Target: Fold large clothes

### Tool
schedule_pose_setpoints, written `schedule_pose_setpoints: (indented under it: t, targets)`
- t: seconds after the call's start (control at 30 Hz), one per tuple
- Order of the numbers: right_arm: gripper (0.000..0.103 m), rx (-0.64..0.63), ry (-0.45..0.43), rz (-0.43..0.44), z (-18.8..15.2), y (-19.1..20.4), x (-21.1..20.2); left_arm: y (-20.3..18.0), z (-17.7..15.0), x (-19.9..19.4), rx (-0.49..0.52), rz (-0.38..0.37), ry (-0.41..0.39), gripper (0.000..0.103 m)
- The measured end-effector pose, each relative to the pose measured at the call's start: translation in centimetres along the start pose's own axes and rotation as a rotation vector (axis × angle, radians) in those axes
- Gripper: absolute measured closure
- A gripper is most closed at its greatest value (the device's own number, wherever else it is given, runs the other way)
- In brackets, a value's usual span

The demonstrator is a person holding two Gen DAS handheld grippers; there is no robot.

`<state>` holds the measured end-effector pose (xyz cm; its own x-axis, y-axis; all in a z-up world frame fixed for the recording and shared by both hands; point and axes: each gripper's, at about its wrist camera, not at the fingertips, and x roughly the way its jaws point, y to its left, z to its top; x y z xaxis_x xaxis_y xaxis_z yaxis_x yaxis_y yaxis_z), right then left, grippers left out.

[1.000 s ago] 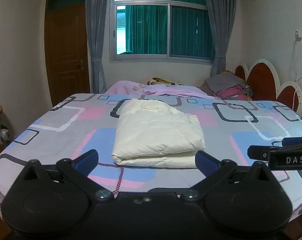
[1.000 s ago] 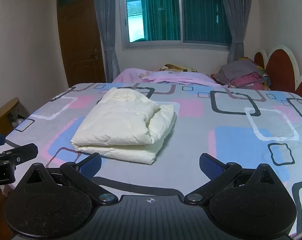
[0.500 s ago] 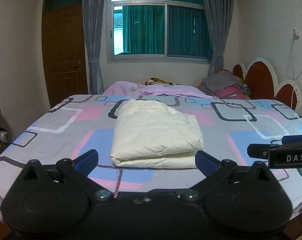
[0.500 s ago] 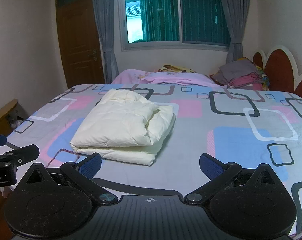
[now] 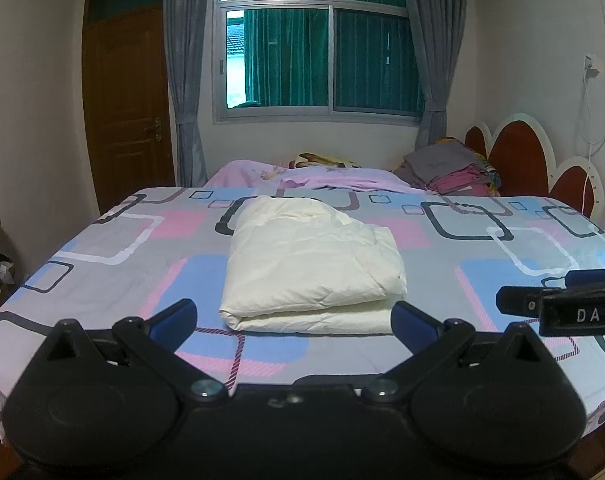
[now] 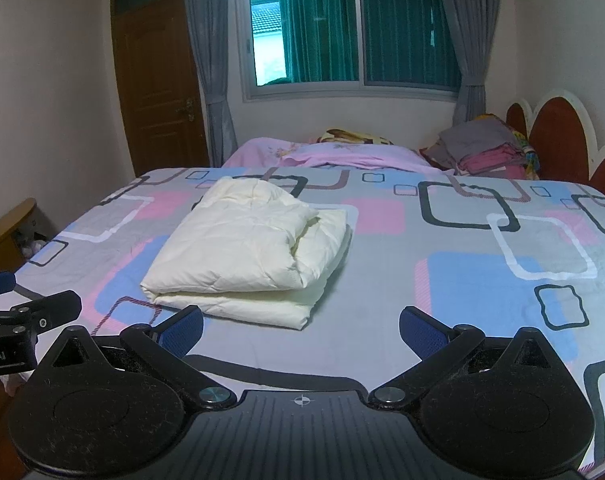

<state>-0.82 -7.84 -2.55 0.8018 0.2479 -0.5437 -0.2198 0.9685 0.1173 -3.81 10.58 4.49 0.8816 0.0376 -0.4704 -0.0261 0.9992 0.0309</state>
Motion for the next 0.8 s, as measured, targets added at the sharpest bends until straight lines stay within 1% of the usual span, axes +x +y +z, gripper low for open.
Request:
schedule_pose_setpoints:
  t: [0.8]
  targets:
    - [0.0,-0.009,-0.001,0.002,-0.06,-0.09,-0.26,0.17,0.01,0.33,-0.001,0.0,-0.001,0.0]
